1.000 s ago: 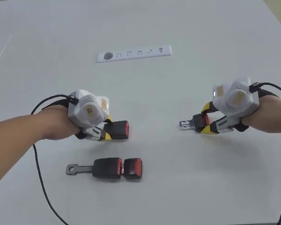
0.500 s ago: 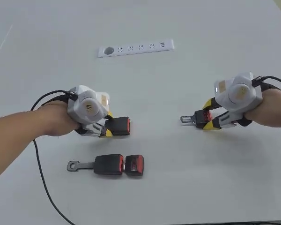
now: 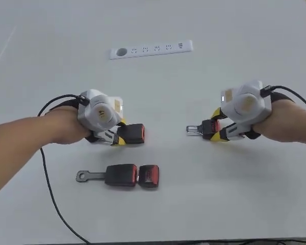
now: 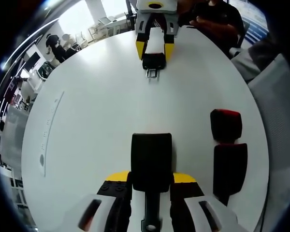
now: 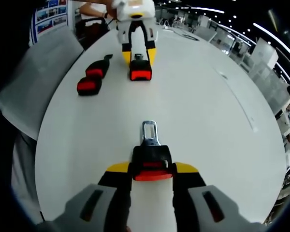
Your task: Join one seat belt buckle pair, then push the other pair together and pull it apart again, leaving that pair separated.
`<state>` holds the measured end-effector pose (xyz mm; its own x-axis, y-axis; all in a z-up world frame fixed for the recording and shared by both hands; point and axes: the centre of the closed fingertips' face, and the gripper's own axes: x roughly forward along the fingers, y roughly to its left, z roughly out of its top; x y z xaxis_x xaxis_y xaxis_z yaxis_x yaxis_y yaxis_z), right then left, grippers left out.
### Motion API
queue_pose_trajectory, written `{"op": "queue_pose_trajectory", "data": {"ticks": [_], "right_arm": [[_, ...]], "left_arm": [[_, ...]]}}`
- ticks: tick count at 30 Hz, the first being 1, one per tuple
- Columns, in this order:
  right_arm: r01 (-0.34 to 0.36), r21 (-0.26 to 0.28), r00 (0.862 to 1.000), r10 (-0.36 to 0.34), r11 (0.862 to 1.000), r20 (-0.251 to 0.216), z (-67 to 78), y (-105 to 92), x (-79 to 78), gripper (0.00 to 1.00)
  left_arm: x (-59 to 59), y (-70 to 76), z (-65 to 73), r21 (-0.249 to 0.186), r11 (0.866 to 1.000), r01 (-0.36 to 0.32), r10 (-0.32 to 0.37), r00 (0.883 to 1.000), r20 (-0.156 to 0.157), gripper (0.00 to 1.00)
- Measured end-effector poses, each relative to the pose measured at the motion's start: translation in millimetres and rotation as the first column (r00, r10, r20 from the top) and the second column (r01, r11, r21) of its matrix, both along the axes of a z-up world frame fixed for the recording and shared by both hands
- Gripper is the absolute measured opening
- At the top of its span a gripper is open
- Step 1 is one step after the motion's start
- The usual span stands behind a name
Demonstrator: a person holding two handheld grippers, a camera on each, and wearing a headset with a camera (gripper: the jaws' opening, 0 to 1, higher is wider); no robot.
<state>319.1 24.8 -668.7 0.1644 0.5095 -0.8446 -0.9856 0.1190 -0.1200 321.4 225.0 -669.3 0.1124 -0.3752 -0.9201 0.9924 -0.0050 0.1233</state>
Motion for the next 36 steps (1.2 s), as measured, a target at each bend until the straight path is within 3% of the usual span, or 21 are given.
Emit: {"op": "queue_pose_trajectory", "data": {"ticks": [8, 18, 26, 36], "right_arm": [[-0.002, 0.015, 1.000, 0.002, 1.000, 0.022, -0.4, 35.5, -5.9, 0.31], [-0.004, 0.026, 0.999, 0.003, 1.000, 0.054, -3.6, 74.4, -1.5, 0.31], [0.000, 0.030, 0.997, -0.002, 1.000, 0.079, -3.6, 94.5, 7.1, 0.31], [-0.034, 0.030, 0.996, 0.031, 0.999, 0.084, -4.4, 112.3, 4.9, 0.31]], "left_arm": [[0.6, 1.3, -1.9, 0.007, 1.000, -0.005, 0.005, 1.000, 0.018, 0.31], [0.6, 0.9, -1.4, 0.016, 1.000, 0.003, -0.003, 1.000, 0.024, 0.31], [0.9, 1.1, -1.1, 0.016, 1.000, 0.010, -0.010, 1.000, 0.019, 0.30], [2.8, 2.3, -3.3, 0.005, 1.000, 0.005, -0.005, 1.000, 0.021, 0.30]]}}
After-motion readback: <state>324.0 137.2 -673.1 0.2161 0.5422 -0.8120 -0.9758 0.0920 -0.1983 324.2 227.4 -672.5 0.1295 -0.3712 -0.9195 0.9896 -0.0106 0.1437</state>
